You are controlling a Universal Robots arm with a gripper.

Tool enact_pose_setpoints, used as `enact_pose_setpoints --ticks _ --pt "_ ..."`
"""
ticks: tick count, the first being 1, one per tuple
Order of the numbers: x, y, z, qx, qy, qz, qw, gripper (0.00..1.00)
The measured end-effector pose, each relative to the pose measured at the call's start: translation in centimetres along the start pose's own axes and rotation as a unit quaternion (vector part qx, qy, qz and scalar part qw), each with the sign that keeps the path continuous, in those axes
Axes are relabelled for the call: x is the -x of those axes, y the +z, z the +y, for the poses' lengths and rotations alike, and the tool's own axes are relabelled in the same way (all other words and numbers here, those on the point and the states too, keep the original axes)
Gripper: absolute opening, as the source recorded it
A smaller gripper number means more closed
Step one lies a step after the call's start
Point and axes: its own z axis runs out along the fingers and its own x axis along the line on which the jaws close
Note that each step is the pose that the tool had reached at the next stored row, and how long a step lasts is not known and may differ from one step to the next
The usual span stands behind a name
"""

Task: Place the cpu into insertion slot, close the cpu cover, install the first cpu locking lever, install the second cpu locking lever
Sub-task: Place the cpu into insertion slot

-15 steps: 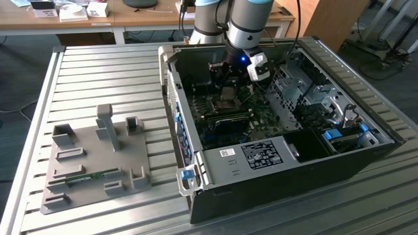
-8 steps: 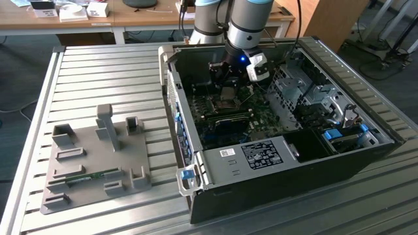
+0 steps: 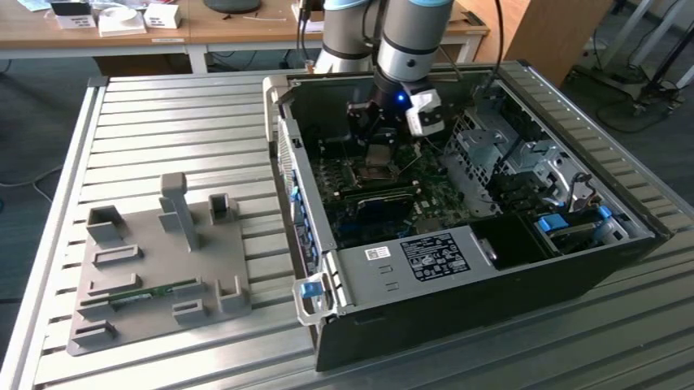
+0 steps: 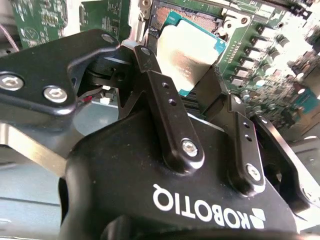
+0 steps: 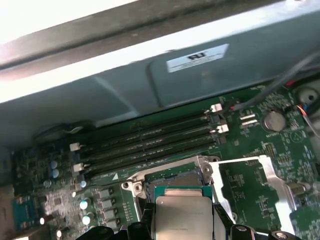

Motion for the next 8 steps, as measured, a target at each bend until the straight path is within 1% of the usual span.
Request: enact_pose_setpoints --ticks 3,8 --pt "0.0 0.02 0.0 0.0002 0.024 -0.0021 0.9997 0.54" --pt "0.0 0.01 0.0 0.0002 0.025 -0.0022 0.9997 0.54"
